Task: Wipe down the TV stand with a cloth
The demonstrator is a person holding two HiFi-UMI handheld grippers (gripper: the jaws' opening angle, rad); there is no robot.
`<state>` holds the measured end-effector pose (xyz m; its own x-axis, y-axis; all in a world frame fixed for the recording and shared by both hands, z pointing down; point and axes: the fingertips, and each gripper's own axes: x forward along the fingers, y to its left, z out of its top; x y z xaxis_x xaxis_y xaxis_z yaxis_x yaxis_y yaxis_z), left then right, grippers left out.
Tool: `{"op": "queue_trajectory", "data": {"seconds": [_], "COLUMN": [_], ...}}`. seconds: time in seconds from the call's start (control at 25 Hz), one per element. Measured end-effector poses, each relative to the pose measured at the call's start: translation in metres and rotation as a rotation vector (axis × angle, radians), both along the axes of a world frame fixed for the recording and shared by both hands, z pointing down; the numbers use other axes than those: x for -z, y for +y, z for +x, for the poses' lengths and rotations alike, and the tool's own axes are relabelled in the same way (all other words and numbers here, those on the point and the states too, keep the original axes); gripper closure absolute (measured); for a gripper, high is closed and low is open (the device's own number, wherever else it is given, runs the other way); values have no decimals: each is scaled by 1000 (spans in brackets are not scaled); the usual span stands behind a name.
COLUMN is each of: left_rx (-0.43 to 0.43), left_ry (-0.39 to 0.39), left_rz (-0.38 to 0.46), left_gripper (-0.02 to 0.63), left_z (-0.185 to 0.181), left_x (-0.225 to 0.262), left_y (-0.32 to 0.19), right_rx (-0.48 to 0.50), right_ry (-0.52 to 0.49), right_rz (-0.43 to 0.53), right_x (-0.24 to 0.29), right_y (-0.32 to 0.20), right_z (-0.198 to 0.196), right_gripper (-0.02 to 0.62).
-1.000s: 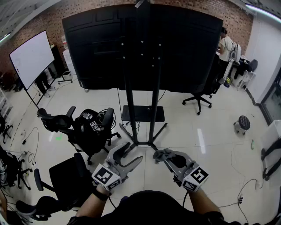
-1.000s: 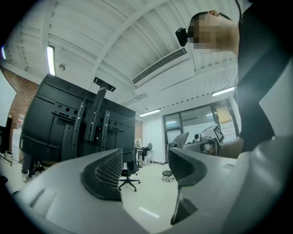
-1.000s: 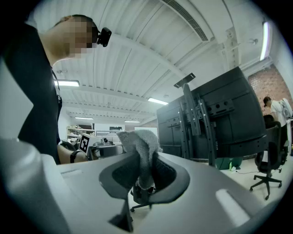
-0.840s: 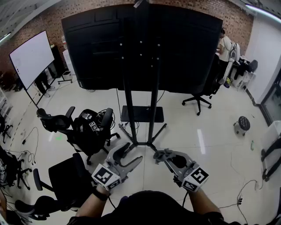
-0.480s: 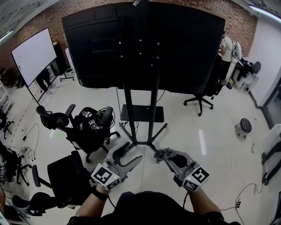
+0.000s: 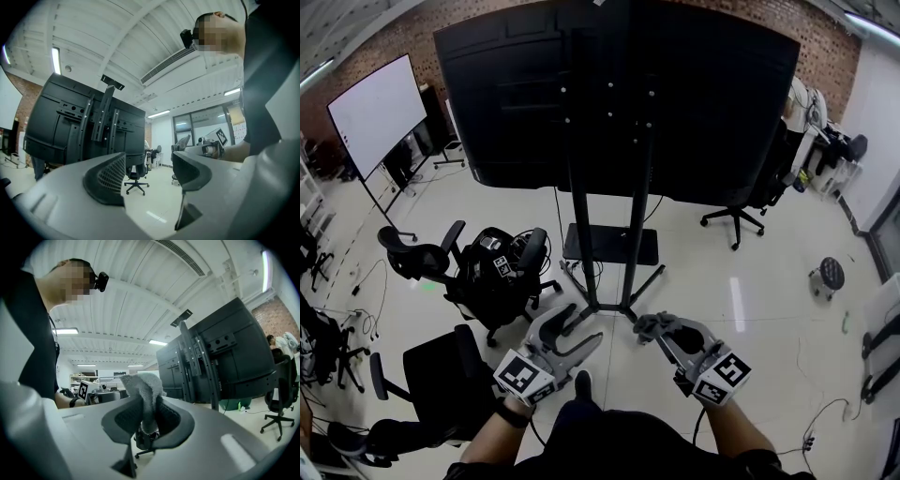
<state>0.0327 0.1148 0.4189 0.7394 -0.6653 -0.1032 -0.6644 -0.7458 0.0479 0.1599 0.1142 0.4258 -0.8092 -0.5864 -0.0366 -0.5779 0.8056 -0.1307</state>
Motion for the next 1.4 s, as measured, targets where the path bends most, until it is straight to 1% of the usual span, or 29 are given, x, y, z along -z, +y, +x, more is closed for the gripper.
{"op": "queue_trajectory", "data": {"seconds": [0.2,0.48,0.68,0.8,0.92,1.0,1.08,1.2,1.28,1.4], "left_rx": [-28,-82,-128,-150,-160,-162,-155,-137,-135,-132], "left_ry": [2,6,2,-7,-5,-9,-8,3,3,-5], "left_rz": [5,26,39,49,47,62,70,60,80,132], "left_gripper": [270,270,270,270,270,270,270,268,268,270], "left_z": [-17,-44,-62,-70,-71,-69,-67,-59,-53,-47], "left_x": [-1,13,25,27,31,31,32,38,48,67], "left_y": [-46,-124,-166,-184,-197,-203,-209,-218,-223,-230], "right_rx": [-30,-70,-102,-118,-118,-115,-112,-90,-72,-55], "right_ry": [3,-10,-26,-30,-28,-22,-21,-8,13,35], "right_rz": [7,28,49,62,70,74,80,108,139,193], "right_x": [3,17,29,35,40,41,43,55,68,92], "right_y": [-43,-119,-164,-182,-194,-202,-209,-220,-228,-240], "right_z": [-15,-46,-69,-78,-82,-80,-76,-70,-65,-57], "right_gripper": [538,538,538,538,538,538,538,538,538,538]}}
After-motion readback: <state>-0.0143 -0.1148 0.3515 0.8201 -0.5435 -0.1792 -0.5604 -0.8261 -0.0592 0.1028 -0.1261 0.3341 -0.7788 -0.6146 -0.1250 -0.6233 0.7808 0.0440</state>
